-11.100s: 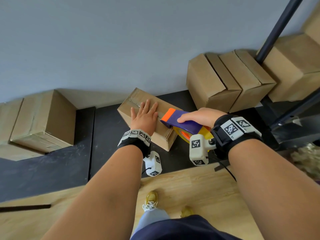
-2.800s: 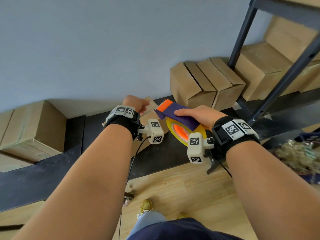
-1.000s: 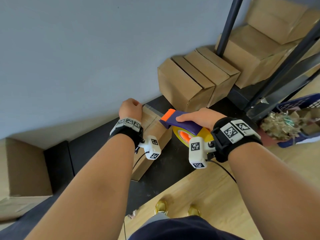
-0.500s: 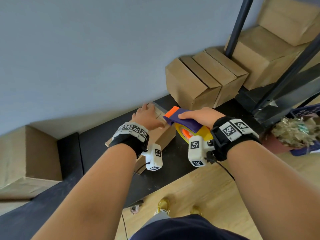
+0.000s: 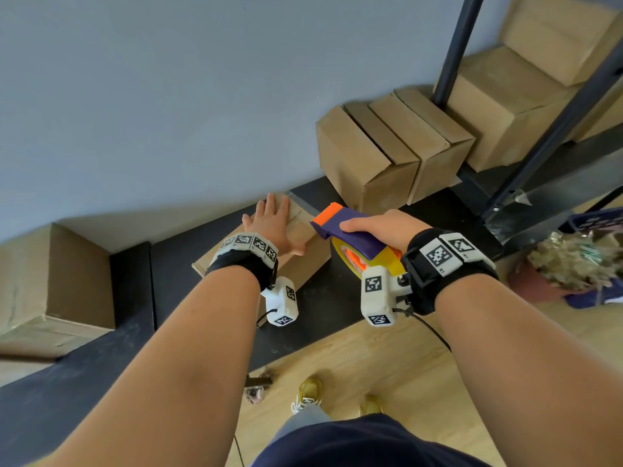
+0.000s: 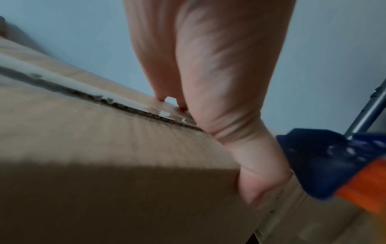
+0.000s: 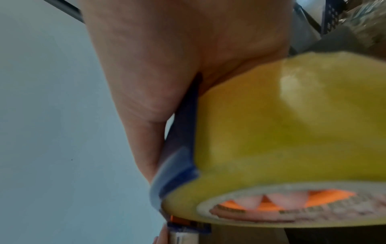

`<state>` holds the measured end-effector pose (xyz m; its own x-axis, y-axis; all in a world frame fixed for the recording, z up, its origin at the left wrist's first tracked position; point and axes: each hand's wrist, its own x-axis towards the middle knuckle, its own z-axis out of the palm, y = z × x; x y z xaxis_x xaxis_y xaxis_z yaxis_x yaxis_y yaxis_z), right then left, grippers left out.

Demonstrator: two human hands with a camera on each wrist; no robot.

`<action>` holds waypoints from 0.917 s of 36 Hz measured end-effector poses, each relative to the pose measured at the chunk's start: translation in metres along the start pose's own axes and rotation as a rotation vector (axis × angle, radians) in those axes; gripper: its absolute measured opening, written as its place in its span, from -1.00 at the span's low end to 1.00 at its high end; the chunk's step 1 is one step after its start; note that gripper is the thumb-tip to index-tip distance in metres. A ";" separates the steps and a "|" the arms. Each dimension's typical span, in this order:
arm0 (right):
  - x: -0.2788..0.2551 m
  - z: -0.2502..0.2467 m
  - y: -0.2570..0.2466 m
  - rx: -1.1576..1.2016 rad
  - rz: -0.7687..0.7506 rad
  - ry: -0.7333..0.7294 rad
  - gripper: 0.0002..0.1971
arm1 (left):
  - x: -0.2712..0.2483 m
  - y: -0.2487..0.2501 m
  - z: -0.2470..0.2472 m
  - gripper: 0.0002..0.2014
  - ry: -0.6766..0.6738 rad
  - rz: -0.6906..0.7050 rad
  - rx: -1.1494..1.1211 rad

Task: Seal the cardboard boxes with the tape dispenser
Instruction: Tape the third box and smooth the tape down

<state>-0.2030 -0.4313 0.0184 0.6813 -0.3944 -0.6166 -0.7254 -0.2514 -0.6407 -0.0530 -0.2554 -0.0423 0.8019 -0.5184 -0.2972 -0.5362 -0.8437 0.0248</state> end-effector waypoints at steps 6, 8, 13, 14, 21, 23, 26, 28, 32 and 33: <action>-0.006 -0.016 0.025 -0.016 0.042 -0.067 -0.46 | 0.002 0.002 -0.003 0.19 -0.028 -0.017 -0.014; -0.008 -0.021 0.033 -0.003 0.059 -0.100 -0.49 | 0.002 0.003 -0.004 0.19 -0.037 -0.019 -0.018; -0.009 -0.025 0.047 0.020 0.079 -0.149 -0.48 | 0.001 0.005 -0.003 0.18 -0.049 -0.027 -0.017; -0.010 -0.024 0.047 0.021 0.078 -0.148 -0.49 | 0.001 0.005 -0.003 0.18 -0.047 -0.028 -0.016; -0.002 -0.010 0.045 0.033 0.088 -0.104 -0.43 | -0.001 0.005 -0.003 0.20 -0.045 -0.029 -0.010; 0.002 -0.006 0.043 0.036 0.091 -0.096 -0.42 | -0.001 0.005 -0.003 0.22 -0.060 -0.030 -0.013; 0.007 0.000 0.040 0.042 0.093 -0.091 -0.40 | 0.000 0.004 -0.005 0.23 -0.091 -0.039 -0.043; 0.011 0.003 0.037 0.050 0.096 -0.089 -0.39 | 0.000 0.005 -0.007 0.17 -0.065 -0.056 -0.098; 0.018 0.007 0.033 0.052 0.105 -0.084 -0.39 | 0.000 0.020 -0.004 -0.01 0.089 -0.141 -0.157; 0.019 0.007 0.032 0.052 0.108 -0.082 -0.39 | 0.000 0.024 -0.001 -0.02 0.112 -0.167 -0.159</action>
<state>-0.2125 -0.4403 -0.0172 0.6071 -0.3422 -0.7172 -0.7902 -0.1643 -0.5905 -0.0655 -0.2755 -0.0405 0.9047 -0.3751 -0.2021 -0.3532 -0.9255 0.1366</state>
